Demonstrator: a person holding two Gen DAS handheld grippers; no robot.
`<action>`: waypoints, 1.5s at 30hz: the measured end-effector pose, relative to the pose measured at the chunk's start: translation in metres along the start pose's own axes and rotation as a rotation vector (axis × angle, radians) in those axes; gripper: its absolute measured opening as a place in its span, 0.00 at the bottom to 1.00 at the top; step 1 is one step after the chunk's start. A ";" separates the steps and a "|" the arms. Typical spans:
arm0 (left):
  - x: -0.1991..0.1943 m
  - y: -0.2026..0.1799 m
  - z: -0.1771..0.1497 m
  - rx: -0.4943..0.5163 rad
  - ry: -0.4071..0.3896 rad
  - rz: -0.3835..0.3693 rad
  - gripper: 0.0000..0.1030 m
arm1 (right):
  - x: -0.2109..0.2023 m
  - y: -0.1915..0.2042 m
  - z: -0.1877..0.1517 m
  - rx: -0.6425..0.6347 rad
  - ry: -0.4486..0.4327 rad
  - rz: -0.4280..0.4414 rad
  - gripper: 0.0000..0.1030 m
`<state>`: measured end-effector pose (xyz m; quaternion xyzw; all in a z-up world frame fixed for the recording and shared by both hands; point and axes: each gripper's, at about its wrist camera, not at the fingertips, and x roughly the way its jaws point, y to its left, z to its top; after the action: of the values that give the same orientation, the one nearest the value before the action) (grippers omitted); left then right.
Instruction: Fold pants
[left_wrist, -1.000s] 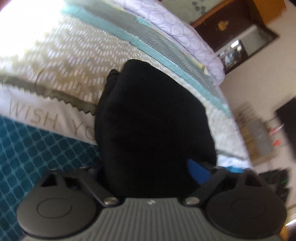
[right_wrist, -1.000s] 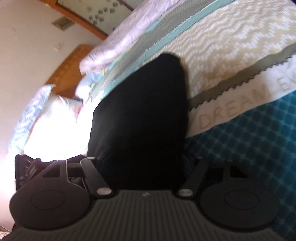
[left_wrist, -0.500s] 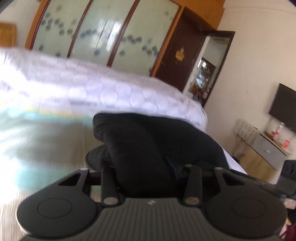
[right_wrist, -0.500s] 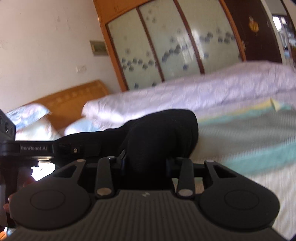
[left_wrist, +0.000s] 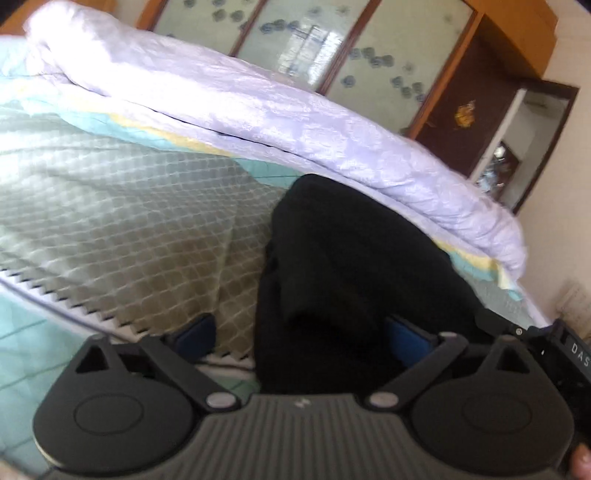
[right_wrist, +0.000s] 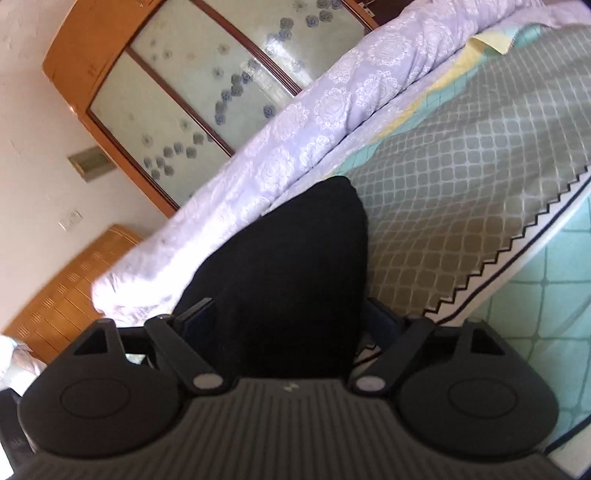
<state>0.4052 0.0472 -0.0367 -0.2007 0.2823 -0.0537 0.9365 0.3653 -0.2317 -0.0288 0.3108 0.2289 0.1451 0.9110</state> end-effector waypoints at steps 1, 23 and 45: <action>-0.009 -0.007 -0.004 0.018 0.012 0.044 0.95 | -0.003 0.006 -0.003 -0.029 0.006 -0.032 0.85; -0.429 -0.057 -0.234 0.211 0.285 0.261 0.94 | -0.389 0.114 -0.191 -0.280 0.218 -0.252 0.85; -0.503 -0.081 -0.246 0.267 0.162 0.301 1.00 | -0.465 0.134 -0.219 -0.231 0.068 -0.330 0.88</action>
<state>-0.1491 -0.0041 0.0649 -0.0256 0.3738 0.0340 0.9265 -0.1588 -0.2090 0.0539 0.1574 0.2889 0.0296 0.9439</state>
